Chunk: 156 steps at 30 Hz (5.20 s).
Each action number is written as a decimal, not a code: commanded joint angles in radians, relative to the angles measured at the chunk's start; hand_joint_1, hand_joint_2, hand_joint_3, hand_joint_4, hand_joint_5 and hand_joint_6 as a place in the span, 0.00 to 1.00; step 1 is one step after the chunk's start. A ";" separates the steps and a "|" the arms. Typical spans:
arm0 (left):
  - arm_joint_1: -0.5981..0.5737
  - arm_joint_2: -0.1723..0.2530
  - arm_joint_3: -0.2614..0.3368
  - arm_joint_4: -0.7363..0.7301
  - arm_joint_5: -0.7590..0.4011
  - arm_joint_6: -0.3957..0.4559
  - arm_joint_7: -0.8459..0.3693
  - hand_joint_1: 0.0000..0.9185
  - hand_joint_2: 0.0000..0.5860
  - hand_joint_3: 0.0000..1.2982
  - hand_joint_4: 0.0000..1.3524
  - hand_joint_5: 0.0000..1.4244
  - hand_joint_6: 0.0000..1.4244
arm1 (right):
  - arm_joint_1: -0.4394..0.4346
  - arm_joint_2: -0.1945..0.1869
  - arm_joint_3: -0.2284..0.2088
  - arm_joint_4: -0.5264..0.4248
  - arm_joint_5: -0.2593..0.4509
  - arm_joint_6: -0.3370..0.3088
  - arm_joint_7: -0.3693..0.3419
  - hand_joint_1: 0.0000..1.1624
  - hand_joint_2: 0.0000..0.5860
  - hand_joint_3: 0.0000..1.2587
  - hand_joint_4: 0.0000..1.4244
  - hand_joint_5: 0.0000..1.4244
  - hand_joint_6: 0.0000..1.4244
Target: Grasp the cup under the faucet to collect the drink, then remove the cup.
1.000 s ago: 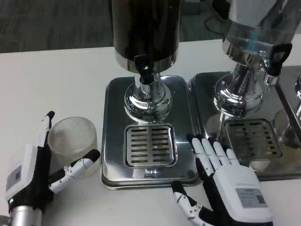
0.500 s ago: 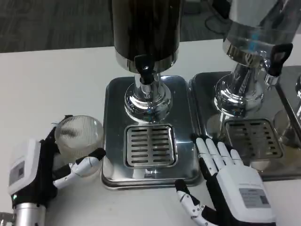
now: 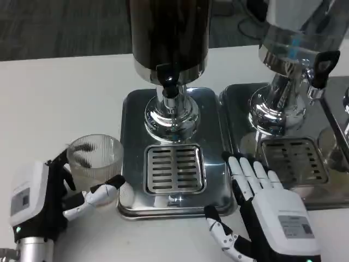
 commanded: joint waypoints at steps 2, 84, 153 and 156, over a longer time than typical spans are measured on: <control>-0.004 0.026 -0.037 -0.016 0.054 -0.005 0.048 0.44 0.27 0.37 0.50 0.67 0.78 | -0.002 -0.003 -0.005 -0.003 0.010 0.003 0.009 0.14 0.67 0.00 0.00 0.00 0.05; -0.111 0.023 -0.149 -0.062 0.042 0.039 0.002 0.00 0.00 0.00 0.00 0.20 0.21 | -0.036 0.003 -0.029 0.005 0.009 0.027 0.019 0.16 0.67 0.00 0.00 0.00 0.00; -0.100 -0.003 0.148 -0.566 -0.958 0.062 -1.437 0.00 0.19 0.03 0.00 0.03 0.00 | -0.090 0.026 0.037 0.082 -0.071 0.150 -0.017 0.18 0.65 0.00 0.00 0.00 0.00; -0.103 -0.005 0.152 -0.562 -0.945 0.063 -1.445 0.00 0.20 0.04 0.00 0.05 0.02 | -0.089 0.027 0.033 0.082 -0.070 0.149 -0.016 0.18 0.65 0.00 0.00 0.00 0.00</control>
